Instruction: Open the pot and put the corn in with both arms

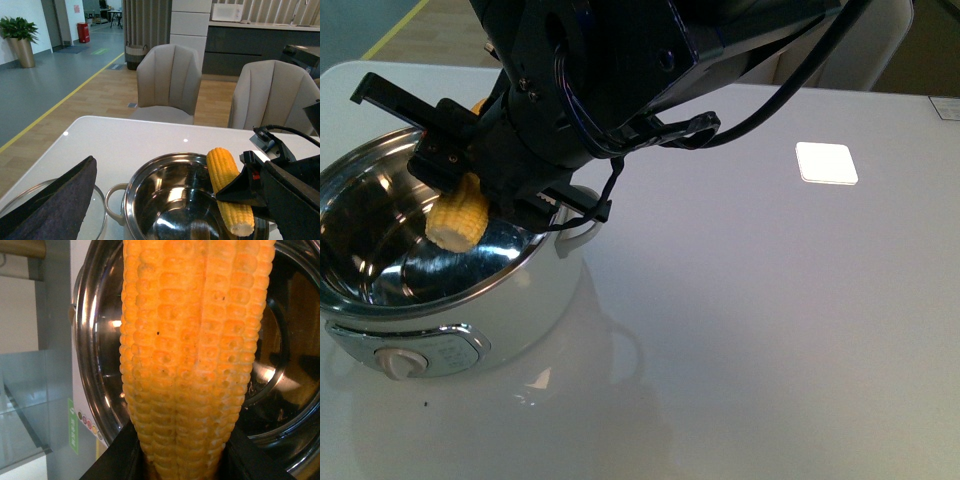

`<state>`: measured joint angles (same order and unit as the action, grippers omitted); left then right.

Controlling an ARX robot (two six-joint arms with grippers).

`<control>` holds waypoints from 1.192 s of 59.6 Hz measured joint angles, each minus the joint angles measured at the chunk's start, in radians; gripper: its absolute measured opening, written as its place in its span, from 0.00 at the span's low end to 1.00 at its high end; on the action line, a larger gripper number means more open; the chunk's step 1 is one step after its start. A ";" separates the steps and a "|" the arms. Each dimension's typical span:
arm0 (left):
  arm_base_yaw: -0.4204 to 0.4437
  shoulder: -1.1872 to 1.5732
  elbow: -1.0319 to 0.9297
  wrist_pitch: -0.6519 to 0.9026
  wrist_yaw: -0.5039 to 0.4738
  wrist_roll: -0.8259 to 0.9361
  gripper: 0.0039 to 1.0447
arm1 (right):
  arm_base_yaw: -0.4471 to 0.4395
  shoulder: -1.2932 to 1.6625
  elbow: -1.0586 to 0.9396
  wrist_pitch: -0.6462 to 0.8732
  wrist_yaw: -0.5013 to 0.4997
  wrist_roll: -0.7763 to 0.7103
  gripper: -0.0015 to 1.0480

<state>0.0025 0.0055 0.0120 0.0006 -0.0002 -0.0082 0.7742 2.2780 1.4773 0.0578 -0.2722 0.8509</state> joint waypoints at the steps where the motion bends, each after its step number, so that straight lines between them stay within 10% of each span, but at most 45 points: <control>1: 0.000 0.000 0.000 0.000 0.000 0.000 0.94 | 0.000 0.000 -0.002 0.000 0.000 0.001 0.34; 22: 0.000 0.000 0.000 0.000 0.000 0.000 0.94 | -0.016 -0.015 -0.050 0.071 -0.016 0.049 0.93; 51: 0.000 0.000 0.000 0.000 0.000 0.000 0.94 | -0.274 -0.387 -0.435 0.303 -0.011 0.135 0.91; 71: 0.000 0.000 0.000 0.000 0.000 0.000 0.94 | -0.566 -0.916 -0.838 0.138 0.137 -0.148 0.91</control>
<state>0.0025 0.0055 0.0120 0.0006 -0.0002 -0.0082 0.2085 1.3624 0.6395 0.1955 -0.1349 0.7029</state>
